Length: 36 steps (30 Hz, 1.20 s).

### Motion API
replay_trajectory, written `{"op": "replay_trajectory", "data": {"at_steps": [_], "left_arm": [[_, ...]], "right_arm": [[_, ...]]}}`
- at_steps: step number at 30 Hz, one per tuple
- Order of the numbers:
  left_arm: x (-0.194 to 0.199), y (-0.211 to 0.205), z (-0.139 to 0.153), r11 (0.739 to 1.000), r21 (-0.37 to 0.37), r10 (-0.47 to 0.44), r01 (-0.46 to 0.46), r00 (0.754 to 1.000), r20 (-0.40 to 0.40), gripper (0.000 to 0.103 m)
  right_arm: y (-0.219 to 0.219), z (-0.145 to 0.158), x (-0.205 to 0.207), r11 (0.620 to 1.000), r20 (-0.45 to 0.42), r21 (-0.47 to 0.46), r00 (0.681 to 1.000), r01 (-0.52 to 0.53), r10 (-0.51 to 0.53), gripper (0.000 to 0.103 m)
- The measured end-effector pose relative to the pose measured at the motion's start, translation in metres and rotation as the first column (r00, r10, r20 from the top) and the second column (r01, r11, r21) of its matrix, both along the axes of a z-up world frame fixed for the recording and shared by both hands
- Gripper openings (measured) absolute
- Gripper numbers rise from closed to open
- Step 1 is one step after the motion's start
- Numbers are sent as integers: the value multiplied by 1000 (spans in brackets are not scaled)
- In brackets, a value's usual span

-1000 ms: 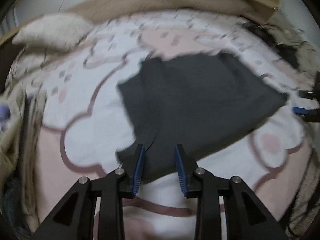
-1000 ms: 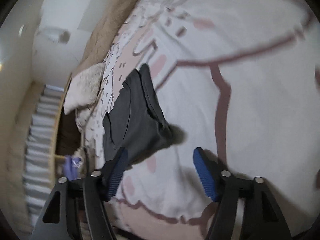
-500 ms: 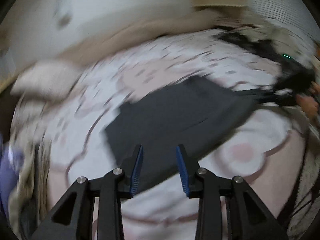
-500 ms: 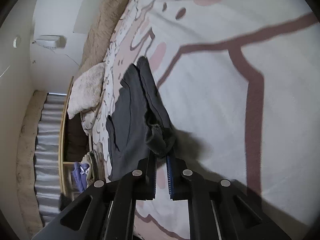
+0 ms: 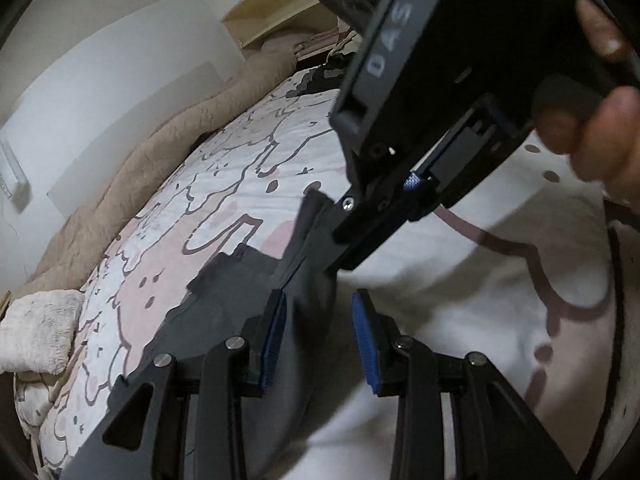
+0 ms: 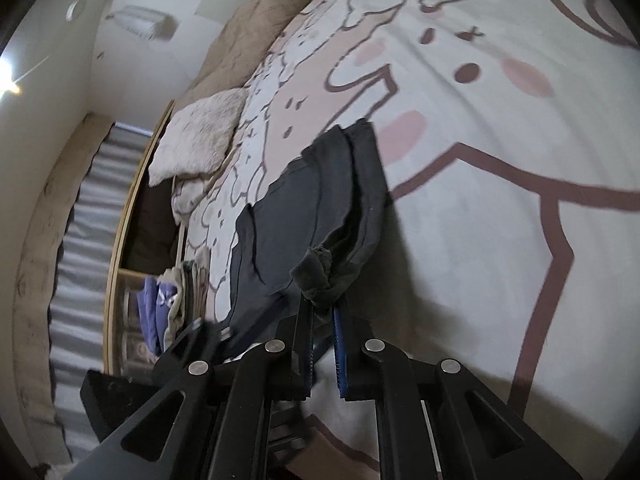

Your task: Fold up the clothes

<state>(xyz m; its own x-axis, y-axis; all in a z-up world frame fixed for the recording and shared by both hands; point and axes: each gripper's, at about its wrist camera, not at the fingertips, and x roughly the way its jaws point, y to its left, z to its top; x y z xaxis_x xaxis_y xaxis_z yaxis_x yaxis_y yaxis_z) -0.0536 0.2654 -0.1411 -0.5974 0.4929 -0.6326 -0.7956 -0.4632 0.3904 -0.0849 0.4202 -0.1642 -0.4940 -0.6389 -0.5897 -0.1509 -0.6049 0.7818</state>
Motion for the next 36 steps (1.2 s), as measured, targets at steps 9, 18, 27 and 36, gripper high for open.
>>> {"op": "replay_trajectory", "data": {"at_steps": [9,18,27,36], "left_arm": [[-18,-2,5,996,69,48,-52,998,50,6],[-36,-27,25,954,246,109,-172,962,250,6],[-42,-52,28,896,342,128,-284,901,413,6],[-50,-81,34,844,382,167,-377,861,480,6]], "right_arm": [[-3,12,-5,993,-55,98,995,-72,78,33],[53,-12,-44,988,-2,-155,1000,7,-8,85],[36,-55,-142,971,144,-233,985,-57,92,61],[-4,-44,-192,986,142,-85,977,-147,158,8]]}}
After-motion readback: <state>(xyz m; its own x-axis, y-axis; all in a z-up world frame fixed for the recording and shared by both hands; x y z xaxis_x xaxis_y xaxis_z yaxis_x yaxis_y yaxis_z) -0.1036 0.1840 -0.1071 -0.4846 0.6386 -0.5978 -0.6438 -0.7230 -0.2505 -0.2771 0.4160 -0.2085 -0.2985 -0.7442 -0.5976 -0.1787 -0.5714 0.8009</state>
